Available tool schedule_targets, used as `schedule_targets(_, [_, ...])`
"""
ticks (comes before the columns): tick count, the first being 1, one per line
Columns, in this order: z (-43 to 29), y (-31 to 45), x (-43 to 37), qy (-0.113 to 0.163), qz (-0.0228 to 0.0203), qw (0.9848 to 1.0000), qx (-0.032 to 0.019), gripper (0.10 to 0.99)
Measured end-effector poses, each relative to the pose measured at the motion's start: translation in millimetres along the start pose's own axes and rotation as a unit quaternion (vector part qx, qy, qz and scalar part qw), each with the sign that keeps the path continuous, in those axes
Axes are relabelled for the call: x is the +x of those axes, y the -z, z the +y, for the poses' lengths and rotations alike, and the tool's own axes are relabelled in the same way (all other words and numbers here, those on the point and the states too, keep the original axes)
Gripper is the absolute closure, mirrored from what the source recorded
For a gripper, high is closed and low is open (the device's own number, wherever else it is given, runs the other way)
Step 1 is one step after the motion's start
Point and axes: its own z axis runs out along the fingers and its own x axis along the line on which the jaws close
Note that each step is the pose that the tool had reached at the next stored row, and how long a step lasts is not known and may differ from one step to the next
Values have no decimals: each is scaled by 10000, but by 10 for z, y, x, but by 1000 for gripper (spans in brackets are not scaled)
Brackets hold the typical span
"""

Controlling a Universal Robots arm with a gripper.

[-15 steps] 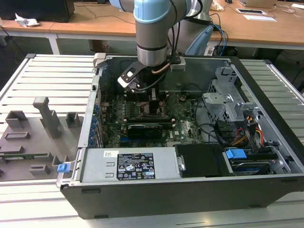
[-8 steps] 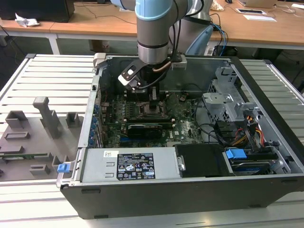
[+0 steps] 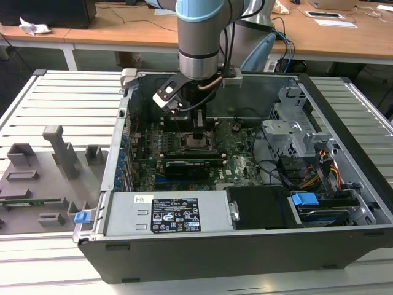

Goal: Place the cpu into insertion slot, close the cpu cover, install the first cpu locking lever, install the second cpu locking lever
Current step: 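Place the cpu into insertion slot, then close the cpu cover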

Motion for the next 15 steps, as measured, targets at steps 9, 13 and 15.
schedule_targets(9, [3, 46, 0, 0, 1, 10000, 0, 980])
schedule_targets(13, [7, 109, -1, 1, -6, 10000, 0, 980])
schedule_targets(15, [8, 127, -2, 1, -10, 10000, 0, 980])
